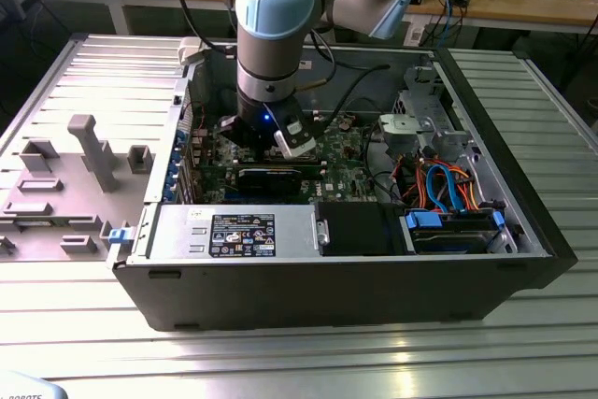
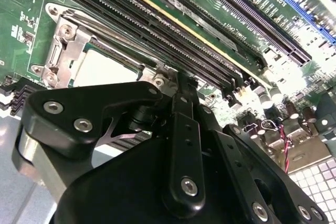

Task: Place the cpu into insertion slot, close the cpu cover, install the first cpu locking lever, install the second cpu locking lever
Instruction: 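Install the second cpu locking lever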

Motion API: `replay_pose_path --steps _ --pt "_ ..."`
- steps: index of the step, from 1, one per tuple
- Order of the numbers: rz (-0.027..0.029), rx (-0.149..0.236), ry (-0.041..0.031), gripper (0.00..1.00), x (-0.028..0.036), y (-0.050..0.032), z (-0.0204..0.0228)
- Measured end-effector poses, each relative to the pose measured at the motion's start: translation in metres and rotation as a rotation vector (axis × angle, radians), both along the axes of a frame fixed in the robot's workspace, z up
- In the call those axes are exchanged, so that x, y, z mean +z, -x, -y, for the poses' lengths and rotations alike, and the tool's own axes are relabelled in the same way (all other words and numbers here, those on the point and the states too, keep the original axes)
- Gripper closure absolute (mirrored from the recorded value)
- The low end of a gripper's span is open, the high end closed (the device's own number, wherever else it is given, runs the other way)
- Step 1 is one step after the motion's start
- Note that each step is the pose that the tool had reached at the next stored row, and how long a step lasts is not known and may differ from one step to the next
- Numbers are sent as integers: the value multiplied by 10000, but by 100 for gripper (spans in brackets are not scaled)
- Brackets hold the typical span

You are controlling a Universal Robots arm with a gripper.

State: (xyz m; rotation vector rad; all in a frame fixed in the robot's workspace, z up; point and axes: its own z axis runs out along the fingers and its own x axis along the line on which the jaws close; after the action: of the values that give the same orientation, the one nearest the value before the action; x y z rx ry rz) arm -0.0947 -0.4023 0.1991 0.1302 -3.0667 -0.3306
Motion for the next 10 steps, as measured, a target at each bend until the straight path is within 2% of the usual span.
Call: replay_pose_path --steps 3,7,10 --pt "5 -1 -7 89 23 0 -6" --pt "1 -3 -8 89 89 3 -5" --pt "0 -4 -14 89 95 3 -5"
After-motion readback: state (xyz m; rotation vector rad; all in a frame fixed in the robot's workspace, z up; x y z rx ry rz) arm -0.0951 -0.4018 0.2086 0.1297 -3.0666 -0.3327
